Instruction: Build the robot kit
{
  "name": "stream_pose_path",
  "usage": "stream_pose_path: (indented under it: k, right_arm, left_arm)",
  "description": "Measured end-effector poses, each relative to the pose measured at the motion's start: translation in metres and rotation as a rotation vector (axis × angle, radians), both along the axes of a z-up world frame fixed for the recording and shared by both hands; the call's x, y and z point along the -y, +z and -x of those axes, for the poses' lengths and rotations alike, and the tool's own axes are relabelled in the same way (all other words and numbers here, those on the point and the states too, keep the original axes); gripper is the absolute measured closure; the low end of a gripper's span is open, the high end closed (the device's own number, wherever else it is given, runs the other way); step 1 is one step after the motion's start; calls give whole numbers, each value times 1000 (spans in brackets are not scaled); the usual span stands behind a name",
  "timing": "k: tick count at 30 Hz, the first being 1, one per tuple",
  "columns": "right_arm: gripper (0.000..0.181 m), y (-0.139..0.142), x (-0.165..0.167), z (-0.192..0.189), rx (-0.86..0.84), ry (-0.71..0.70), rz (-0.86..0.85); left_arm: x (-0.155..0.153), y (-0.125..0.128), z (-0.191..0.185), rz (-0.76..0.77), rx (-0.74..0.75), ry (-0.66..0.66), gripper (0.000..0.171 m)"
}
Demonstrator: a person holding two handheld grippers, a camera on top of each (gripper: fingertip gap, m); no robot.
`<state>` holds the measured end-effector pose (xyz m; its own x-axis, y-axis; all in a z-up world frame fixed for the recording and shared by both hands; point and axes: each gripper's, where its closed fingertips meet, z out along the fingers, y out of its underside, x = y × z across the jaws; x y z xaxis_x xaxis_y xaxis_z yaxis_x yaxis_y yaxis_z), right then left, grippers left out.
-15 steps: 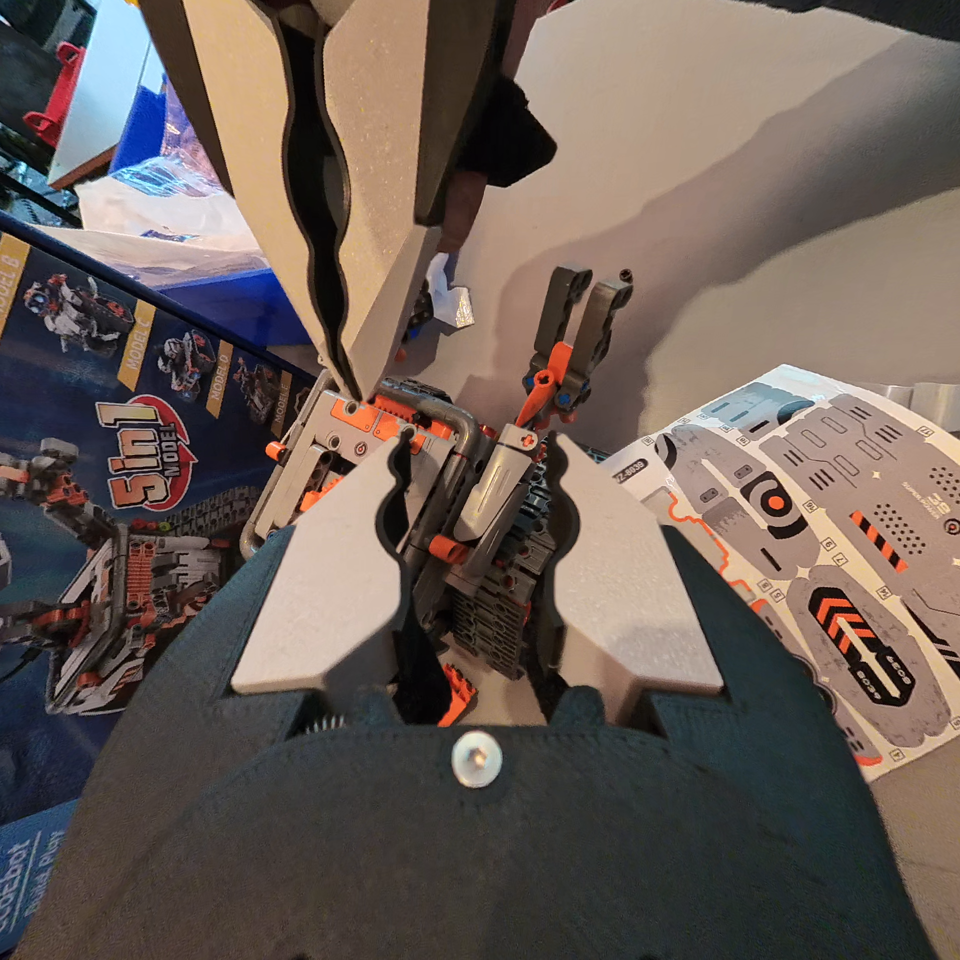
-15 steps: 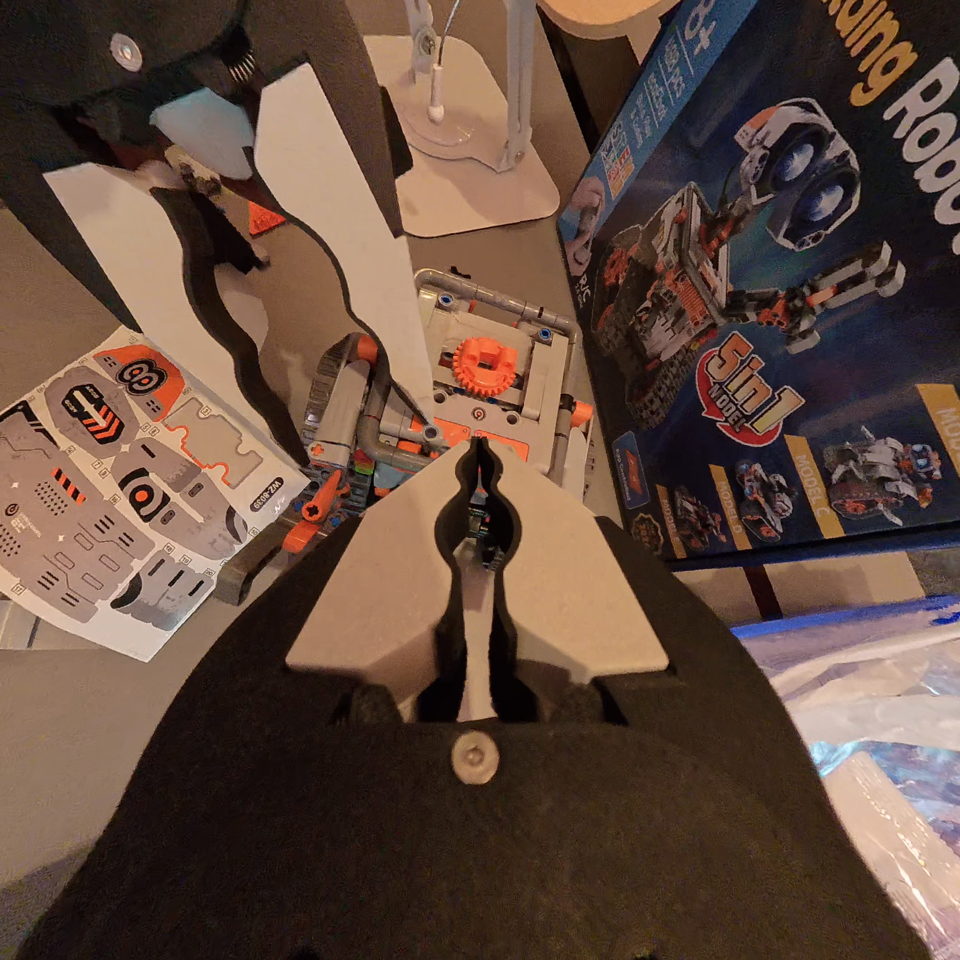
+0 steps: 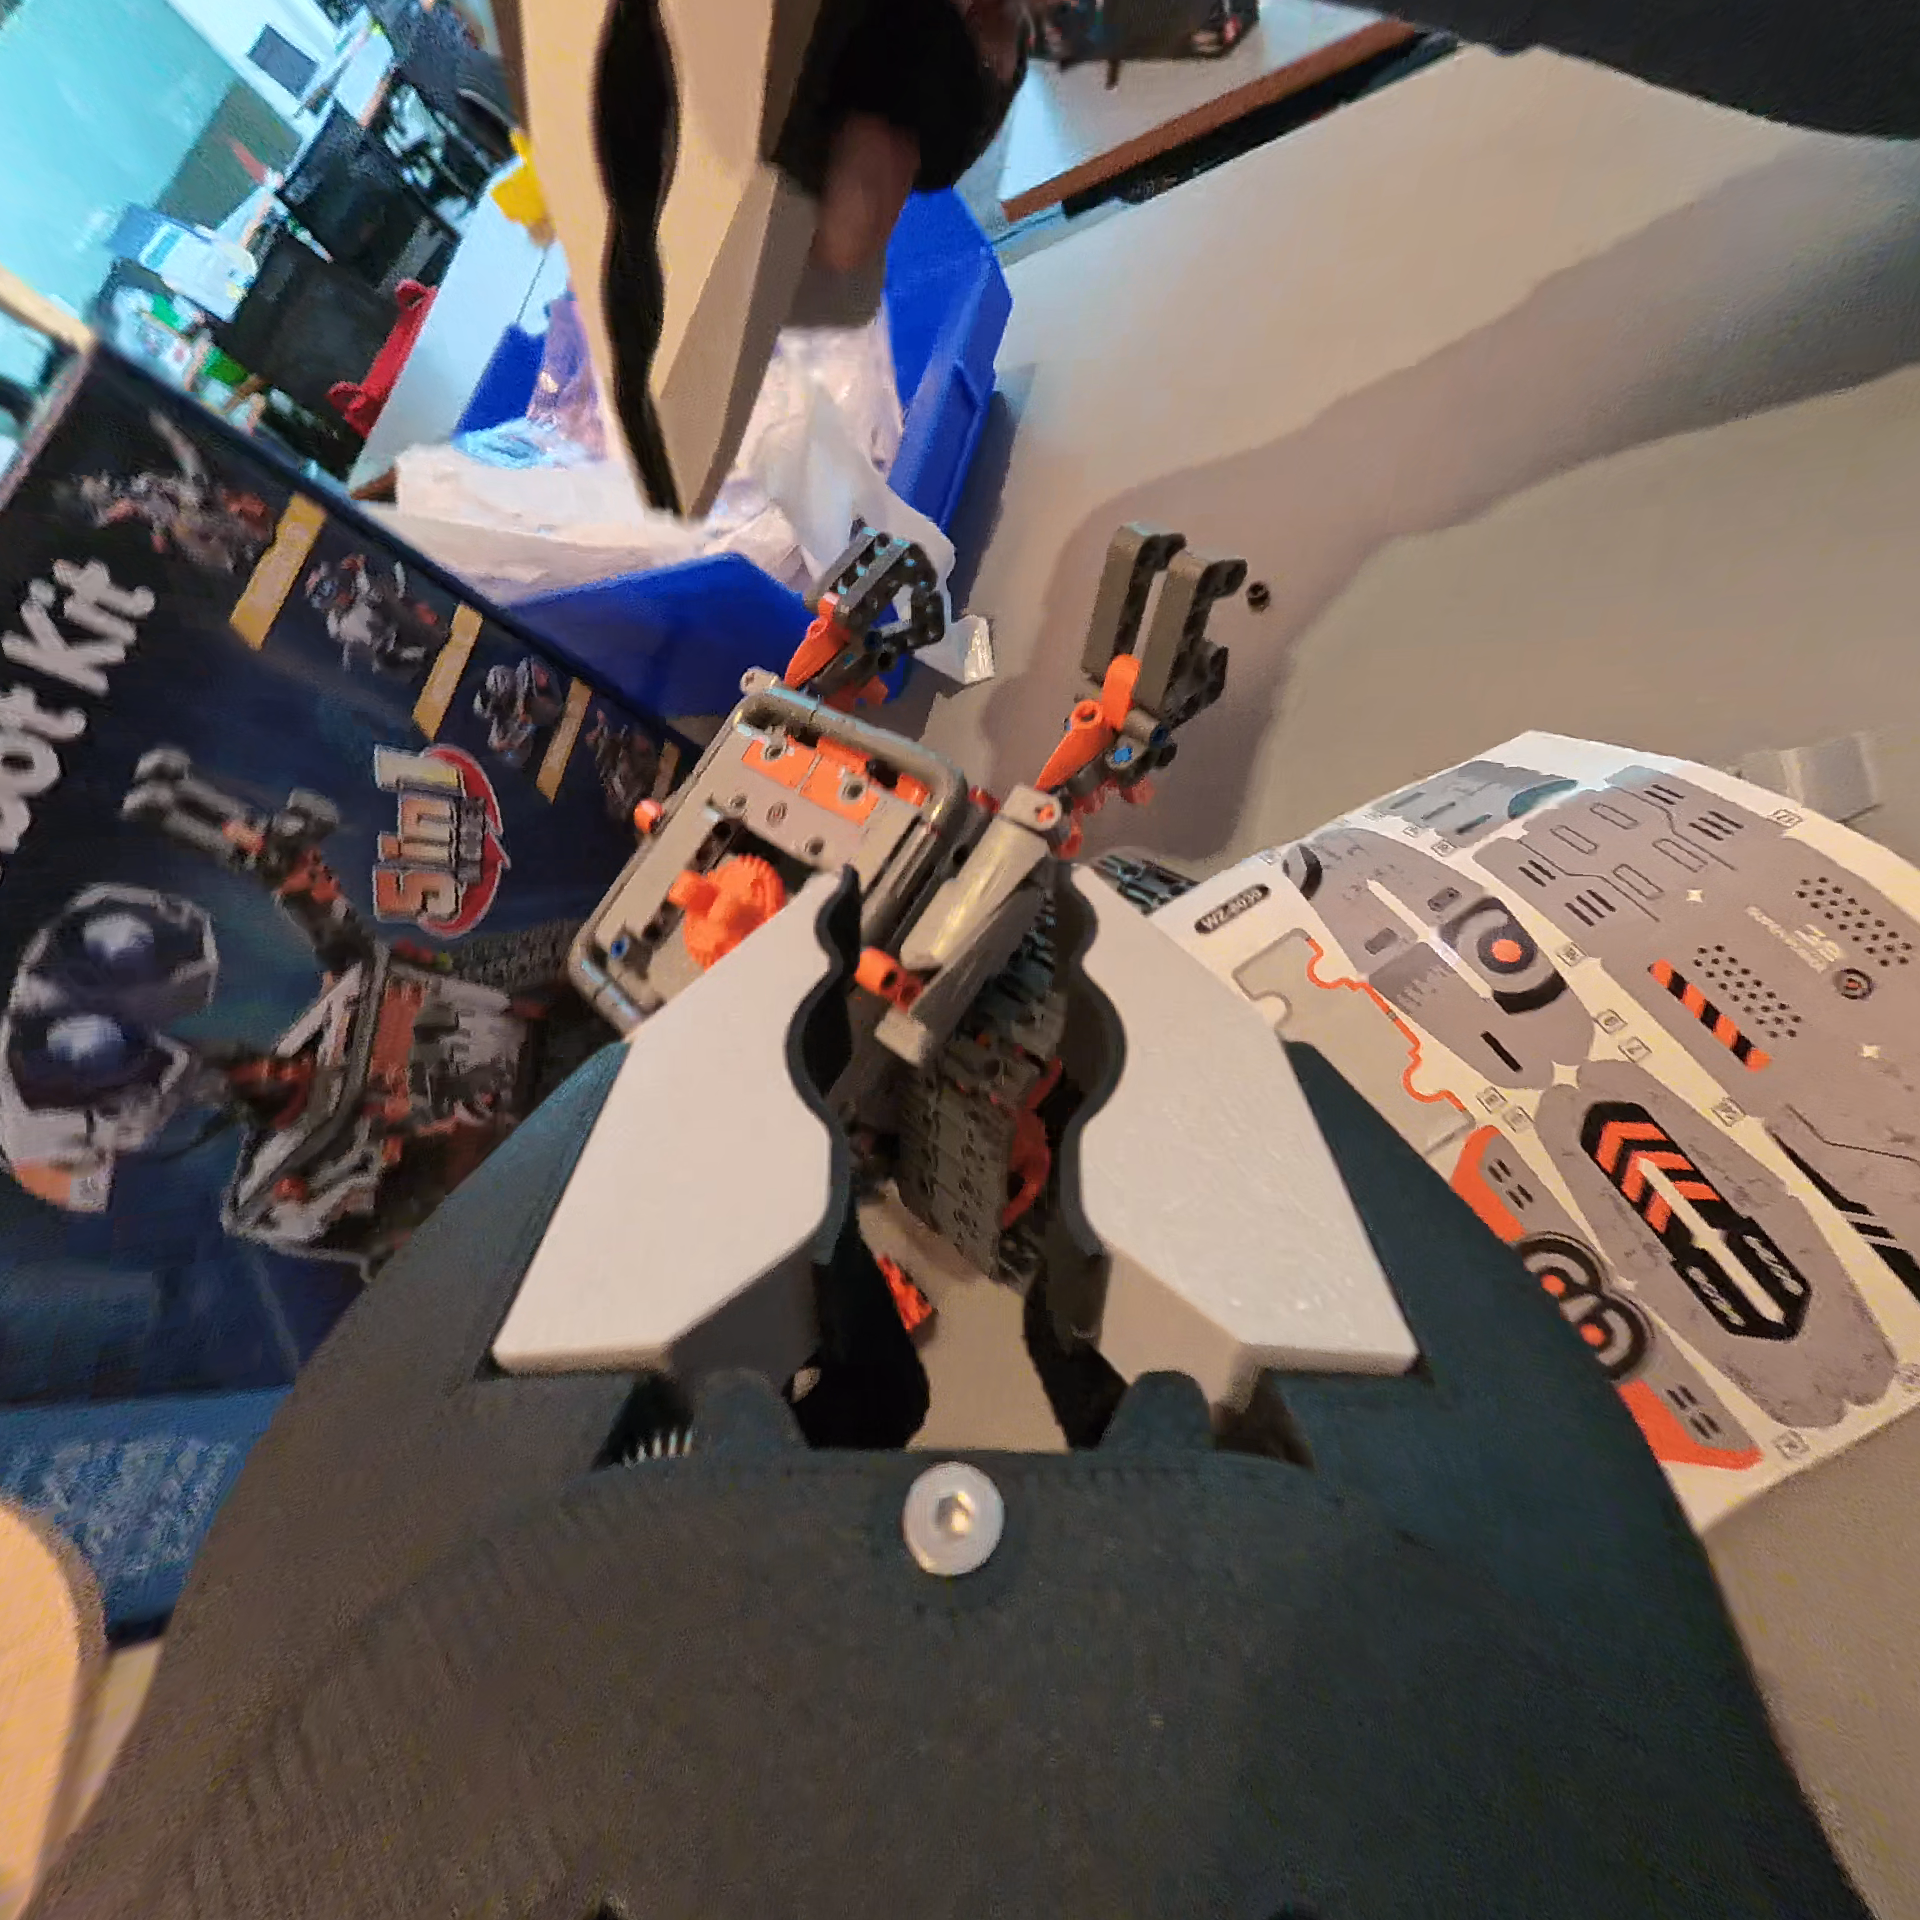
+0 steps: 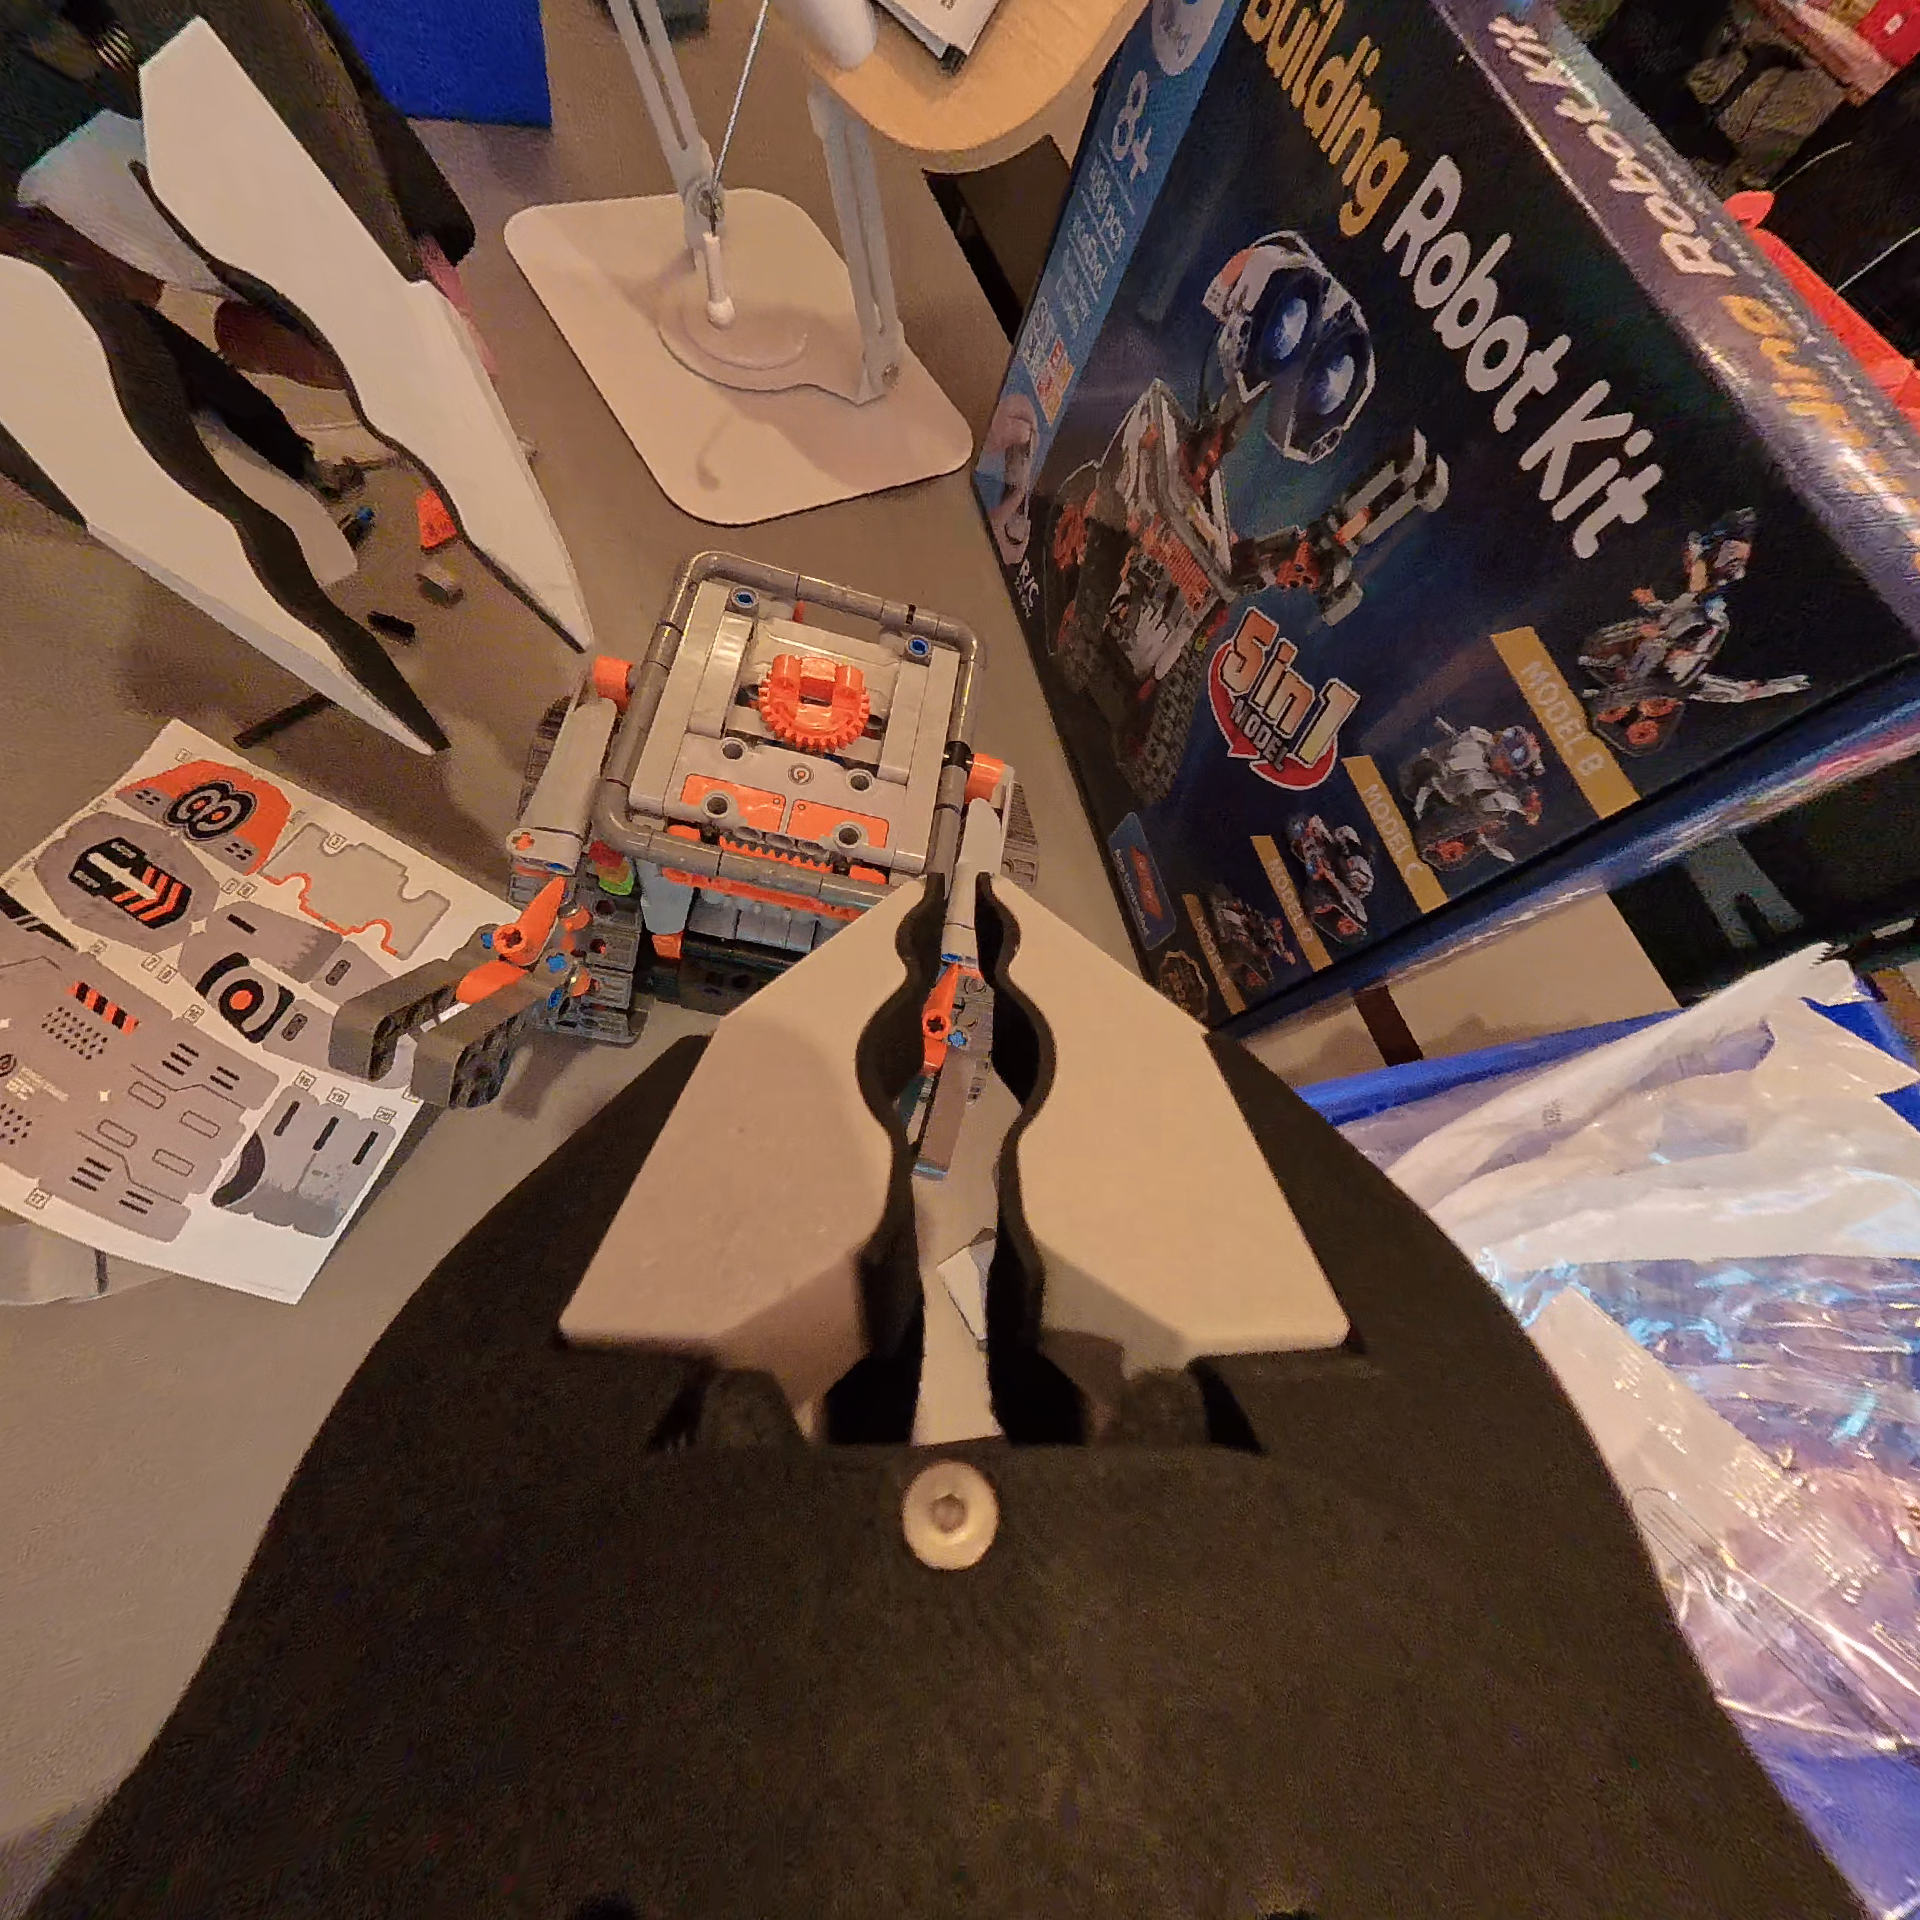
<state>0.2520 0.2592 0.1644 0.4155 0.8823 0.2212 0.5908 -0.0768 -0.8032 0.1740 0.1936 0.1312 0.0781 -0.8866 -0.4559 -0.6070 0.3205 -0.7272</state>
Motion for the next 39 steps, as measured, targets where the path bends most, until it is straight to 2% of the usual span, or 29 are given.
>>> stream_pose_path:
  k: [2, 7, 13, 20, 27, 29, 31, 33, 37, 39]
  right_arm:
    - [173, 8, 4, -3, 4, -4, -16]
    - [163, 30, 22, -5, -8, -14, -66]
    - [159, 42, 43, -15, 8, -66, -90]
    - [157, 48, 59, -22, 20, -104, -36]
    - [156, 58, 76, -10, 9, -162, -60]
    - [157, 53, 80, -11, 1, -205, -57]
    - [155, 38, 84, -17, 64, -251, -52]
    - [155, 29, 93, -10, 26, -218, -30]
    - [155, 7, 102, -15, -30, -259, 29]
    - [155, -2, 111, -12, -65, -250, 55]
  left_arm:
    - [-1, -3, 13, 30, 2, 38, 129]
    - [7, -16, 42, 79, 11, 89, 126]
    - [23, -47, 66, 218, -1, 121, 121]
    - [47, -64, 65, 364, 29, 46, 116]
    - [73, -76, 55, 524, 28, -35, 100]
    - [80, -81, 52, 566, 19, -53, 101]
    - [82, -88, 51, 585, -7, -42, 104]
    - [89, -90, 48, 627, -10, -64, 109]
    - [97, -98, 43, 664, -27, -83, 136]
    - [99, -97, 41, 670, -15, -97, 143]
